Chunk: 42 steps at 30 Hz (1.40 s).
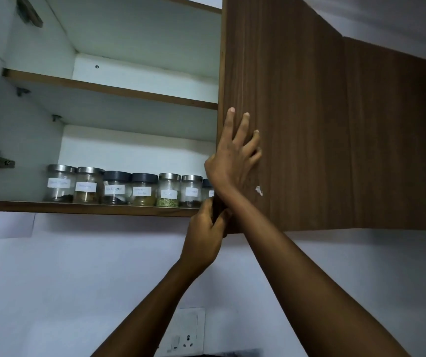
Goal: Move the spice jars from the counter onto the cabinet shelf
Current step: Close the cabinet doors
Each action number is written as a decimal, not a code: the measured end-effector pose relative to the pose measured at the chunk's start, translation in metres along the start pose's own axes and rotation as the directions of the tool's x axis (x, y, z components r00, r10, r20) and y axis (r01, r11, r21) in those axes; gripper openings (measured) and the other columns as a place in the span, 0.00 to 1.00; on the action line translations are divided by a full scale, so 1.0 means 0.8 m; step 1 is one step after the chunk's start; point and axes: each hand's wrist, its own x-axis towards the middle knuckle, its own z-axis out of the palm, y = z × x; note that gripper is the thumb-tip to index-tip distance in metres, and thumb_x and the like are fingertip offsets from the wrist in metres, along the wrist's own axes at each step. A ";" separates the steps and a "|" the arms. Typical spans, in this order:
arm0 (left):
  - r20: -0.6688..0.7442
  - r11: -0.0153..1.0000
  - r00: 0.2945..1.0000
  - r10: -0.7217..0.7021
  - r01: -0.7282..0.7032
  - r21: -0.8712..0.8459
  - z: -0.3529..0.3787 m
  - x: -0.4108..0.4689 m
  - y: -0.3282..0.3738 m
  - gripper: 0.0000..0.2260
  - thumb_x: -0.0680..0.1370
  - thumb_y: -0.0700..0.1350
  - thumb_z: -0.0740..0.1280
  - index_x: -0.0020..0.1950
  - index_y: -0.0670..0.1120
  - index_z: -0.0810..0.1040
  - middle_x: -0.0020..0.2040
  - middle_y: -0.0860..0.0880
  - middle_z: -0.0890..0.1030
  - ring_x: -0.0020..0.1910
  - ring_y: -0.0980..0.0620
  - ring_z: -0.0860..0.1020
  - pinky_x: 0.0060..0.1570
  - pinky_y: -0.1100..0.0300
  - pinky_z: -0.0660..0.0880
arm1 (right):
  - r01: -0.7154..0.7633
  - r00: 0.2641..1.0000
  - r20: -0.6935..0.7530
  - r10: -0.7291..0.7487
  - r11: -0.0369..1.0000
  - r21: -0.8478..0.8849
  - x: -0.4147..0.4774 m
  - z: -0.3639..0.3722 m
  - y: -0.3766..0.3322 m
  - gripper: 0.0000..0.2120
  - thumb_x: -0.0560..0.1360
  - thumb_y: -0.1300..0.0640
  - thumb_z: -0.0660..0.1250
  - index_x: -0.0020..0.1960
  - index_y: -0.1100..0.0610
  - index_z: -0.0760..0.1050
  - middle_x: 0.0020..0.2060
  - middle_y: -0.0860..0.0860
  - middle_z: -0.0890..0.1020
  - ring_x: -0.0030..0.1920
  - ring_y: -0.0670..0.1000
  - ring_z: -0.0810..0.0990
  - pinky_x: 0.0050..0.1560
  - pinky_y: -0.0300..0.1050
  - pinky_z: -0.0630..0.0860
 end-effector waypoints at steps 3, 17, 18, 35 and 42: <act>0.005 0.999 0.999 -0.034 0.034 -0.011 -0.006 0.011 -0.019 0.13 0.80 0.44 0.61 0.64 0.43 0.71 0.55 0.45 0.80 0.50 0.47 0.81 0.46 0.53 0.81 | 0.041 0.999 -0.005 -0.041 0.999 0.006 -0.002 0.023 0.002 0.41 0.72 0.61 0.63 0.77 0.50 0.42 0.77 0.56 0.46 0.74 0.65 0.48 0.71 0.61 0.52; -0.232 0.917 0.894 -0.385 0.342 -0.204 -0.012 0.038 -0.090 0.19 0.74 0.55 0.67 0.43 0.39 0.83 0.37 0.43 0.85 0.38 0.48 0.83 0.38 0.56 0.79 | 0.363 0.927 -0.047 -0.371 0.923 -0.126 -0.011 0.124 0.060 0.32 0.74 0.43 0.47 0.76 0.53 0.53 0.75 0.59 0.56 0.74 0.64 0.54 0.72 0.58 0.52; -0.254 0.914 0.881 -0.399 0.361 -0.186 -0.011 0.037 -0.095 0.21 0.74 0.57 0.67 0.41 0.39 0.82 0.36 0.44 0.85 0.37 0.48 0.83 0.38 0.56 0.79 | 0.373 0.924 -0.038 -0.381 0.919 -0.129 -0.011 0.130 0.062 0.32 0.74 0.42 0.47 0.76 0.54 0.53 0.75 0.59 0.56 0.74 0.64 0.54 0.72 0.58 0.51; -0.301 0.883 0.833 -0.465 0.461 -0.091 -0.001 0.046 -0.126 0.25 0.75 0.62 0.61 0.36 0.40 0.80 0.32 0.44 0.83 0.33 0.50 0.82 0.38 0.57 0.78 | 0.371 0.925 -0.010 -0.380 0.908 -0.194 -0.010 0.171 0.069 0.32 0.76 0.42 0.46 0.76 0.55 0.54 0.75 0.59 0.56 0.74 0.64 0.54 0.72 0.59 0.51; -0.334 0.858 0.897 -0.290 0.399 0.324 -0.015 0.027 -0.104 0.24 0.78 0.58 0.59 0.33 0.42 0.77 0.27 0.49 0.81 0.27 0.54 0.80 0.42 0.53 0.81 | 0.400 0.916 -0.022 -0.401 0.915 -0.050 -0.014 0.166 0.075 0.29 0.76 0.43 0.49 0.73 0.55 0.61 0.73 0.60 0.61 0.73 0.64 0.58 0.71 0.58 0.49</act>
